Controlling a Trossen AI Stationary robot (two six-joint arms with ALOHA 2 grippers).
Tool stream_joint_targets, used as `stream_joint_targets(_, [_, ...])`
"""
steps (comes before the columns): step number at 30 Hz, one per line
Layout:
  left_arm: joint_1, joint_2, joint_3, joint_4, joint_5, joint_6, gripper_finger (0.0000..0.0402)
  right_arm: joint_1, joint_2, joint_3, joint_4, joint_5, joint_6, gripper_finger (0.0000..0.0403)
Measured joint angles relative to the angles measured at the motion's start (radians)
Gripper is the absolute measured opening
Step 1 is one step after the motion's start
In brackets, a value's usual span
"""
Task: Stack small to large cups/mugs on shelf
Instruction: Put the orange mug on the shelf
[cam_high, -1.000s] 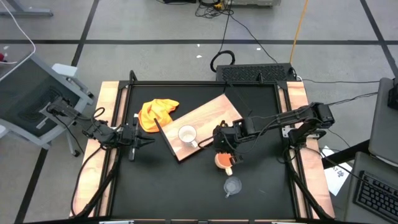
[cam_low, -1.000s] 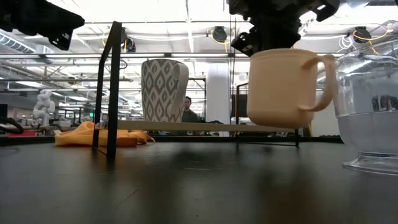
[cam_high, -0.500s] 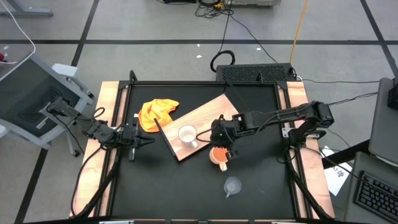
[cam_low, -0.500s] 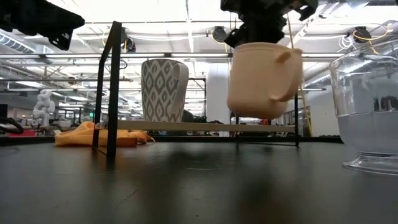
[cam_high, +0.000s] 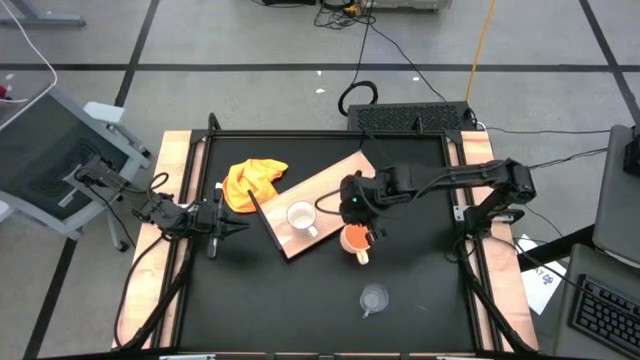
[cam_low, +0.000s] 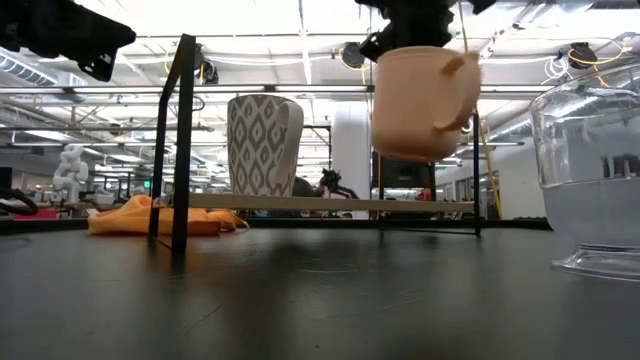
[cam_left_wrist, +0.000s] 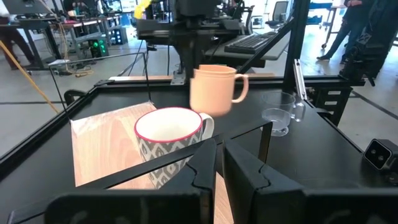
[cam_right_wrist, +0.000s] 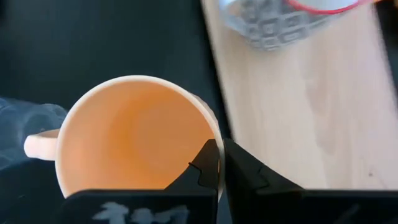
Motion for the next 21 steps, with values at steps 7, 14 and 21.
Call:
stream_joint_targets(7, [0.000,0.000,0.000,0.000,-0.001,0.000,0.0031,-0.068,0.001,0.009,-0.015,-0.057,-0.038,0.0000])
stream_joint_targets(14, [0.000,0.000,0.000,0.000,-0.001,0.013,0.0031,-0.122,0.002,0.009,0.017,-0.081,-0.108,0.0000])
stream_joint_targets(21, [0.000,0.000,0.000,0.000,-0.002,0.030,0.0031,-0.189,0.063,0.020,0.027,-0.082,-0.164,0.0000])
